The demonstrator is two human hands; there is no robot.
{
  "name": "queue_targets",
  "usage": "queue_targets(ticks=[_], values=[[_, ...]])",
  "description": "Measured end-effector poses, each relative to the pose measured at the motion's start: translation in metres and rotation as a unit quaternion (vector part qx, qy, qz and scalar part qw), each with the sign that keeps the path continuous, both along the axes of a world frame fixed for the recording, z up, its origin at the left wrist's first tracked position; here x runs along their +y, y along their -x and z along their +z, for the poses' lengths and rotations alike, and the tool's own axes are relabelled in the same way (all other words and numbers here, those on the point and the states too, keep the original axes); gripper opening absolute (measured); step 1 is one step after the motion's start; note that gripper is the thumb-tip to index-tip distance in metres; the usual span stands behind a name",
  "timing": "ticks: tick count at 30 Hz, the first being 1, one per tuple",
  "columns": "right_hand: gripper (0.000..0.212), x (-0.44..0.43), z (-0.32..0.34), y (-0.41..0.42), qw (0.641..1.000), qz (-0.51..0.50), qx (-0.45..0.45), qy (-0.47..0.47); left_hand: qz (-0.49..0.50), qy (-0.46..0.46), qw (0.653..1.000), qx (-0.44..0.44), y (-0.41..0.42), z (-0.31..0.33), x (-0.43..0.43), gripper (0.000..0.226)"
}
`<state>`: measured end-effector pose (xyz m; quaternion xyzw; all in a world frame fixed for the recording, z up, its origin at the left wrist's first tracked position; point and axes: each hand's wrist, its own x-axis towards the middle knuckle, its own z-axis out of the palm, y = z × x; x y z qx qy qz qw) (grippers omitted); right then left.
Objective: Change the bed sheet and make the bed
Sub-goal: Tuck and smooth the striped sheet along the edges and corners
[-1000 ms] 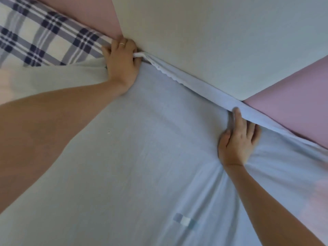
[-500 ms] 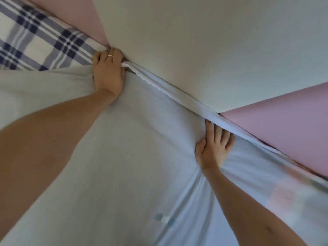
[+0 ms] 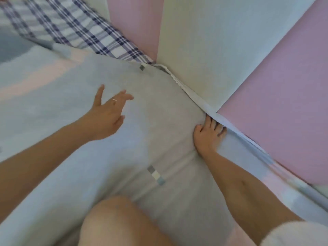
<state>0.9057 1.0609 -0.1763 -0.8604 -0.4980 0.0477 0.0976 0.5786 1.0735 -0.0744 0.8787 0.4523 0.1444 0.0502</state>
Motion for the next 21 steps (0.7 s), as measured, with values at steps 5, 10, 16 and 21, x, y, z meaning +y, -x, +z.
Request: queue_targets(ticks=[5,10,16,21], values=[[0.066,-0.107,0.034,0.066,0.904,0.416,0.049,-0.088,0.16,0.108,0.981,0.021,0.005,0.04,-0.12,0.043],[0.057,-0.141,0.013,-0.008,0.821,0.546,-0.13,0.104,0.147,0.078,0.985,0.052,-0.044,0.088,-0.153,0.037],[0.056,-0.118,0.06,-0.116,0.967,0.241,-0.04,0.073,0.125,0.099,0.983,0.09,-0.096,0.102,-0.147,0.029],[0.057,-0.294,0.03,-0.133,0.816,0.564,-0.076,0.104,0.072,0.16,0.982,0.069,-0.184,0.076,-0.126,0.025]])
